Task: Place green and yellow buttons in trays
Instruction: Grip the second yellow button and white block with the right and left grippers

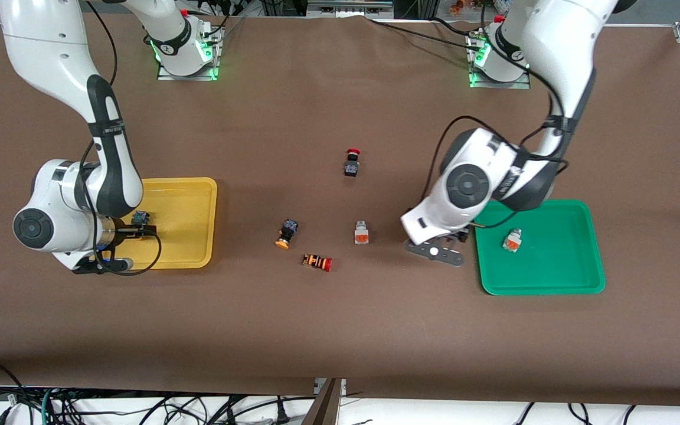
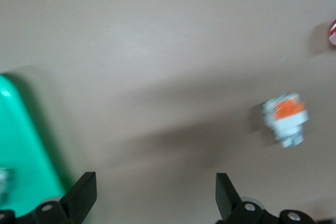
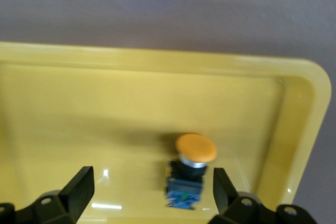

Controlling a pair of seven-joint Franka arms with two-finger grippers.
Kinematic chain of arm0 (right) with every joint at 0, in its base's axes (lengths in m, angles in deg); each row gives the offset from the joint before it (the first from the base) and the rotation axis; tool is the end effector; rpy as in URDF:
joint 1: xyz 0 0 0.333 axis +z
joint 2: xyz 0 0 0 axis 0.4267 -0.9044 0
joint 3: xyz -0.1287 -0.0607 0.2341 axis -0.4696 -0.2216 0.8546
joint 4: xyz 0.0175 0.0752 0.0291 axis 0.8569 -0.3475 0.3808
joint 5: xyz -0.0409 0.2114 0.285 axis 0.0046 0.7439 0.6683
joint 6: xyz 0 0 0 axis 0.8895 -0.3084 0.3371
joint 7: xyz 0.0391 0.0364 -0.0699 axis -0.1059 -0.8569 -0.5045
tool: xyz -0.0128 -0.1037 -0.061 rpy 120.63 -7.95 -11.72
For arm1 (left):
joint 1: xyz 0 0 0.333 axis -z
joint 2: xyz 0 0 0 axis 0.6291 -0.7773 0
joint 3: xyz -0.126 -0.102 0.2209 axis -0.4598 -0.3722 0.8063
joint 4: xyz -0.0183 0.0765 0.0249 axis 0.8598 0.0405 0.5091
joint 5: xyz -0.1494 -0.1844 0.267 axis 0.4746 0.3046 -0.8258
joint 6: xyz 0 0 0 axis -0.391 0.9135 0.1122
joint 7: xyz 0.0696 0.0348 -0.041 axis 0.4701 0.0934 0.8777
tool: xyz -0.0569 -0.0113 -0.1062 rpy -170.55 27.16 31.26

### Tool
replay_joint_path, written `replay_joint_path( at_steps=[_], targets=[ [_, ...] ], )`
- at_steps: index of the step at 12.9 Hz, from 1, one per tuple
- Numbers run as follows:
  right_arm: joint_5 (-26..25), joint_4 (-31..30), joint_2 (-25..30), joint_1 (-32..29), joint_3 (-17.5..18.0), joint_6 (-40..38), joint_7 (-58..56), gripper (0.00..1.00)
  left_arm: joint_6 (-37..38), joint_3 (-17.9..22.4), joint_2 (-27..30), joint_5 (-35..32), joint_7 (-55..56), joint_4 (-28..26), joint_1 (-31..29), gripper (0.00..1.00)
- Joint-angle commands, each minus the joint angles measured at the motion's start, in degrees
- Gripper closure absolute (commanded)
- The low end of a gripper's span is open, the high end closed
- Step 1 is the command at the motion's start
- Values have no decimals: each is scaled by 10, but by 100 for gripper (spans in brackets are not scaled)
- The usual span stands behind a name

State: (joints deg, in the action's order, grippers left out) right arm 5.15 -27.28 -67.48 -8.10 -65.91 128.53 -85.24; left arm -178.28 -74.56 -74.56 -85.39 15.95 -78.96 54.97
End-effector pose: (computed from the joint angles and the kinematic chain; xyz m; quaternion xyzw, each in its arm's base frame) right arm 0.6084 0.0099 0.2248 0.9933 0.0425 -0.1052 0.0216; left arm 0.5772 -0.3060 0.2695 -0.9934 0.1100 0.0315 0.0039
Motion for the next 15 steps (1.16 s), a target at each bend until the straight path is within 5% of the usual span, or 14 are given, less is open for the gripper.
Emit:
replay_joint_path(
  at_steps=[1,5,9,12,15],
  targets=[
    [8,26,9,51,0,-29,89,0,-32,6,-70,9,119,73,51,0],
    [101,27,8,136,-1,-21,249,0,-172,12,-123,0,166,70,90,0],
    [132,26,-13,211,0,49,380,0,-182,23,-140,-22,164,64,103,3],
    [137,26,-33,252,0,113,468,0,-182,24,-147,-22,160,52,102,49],
    [145,26,-61,283,1,160,510,0,-179,24,-156,-22,160,51,103,75]
  ],
)
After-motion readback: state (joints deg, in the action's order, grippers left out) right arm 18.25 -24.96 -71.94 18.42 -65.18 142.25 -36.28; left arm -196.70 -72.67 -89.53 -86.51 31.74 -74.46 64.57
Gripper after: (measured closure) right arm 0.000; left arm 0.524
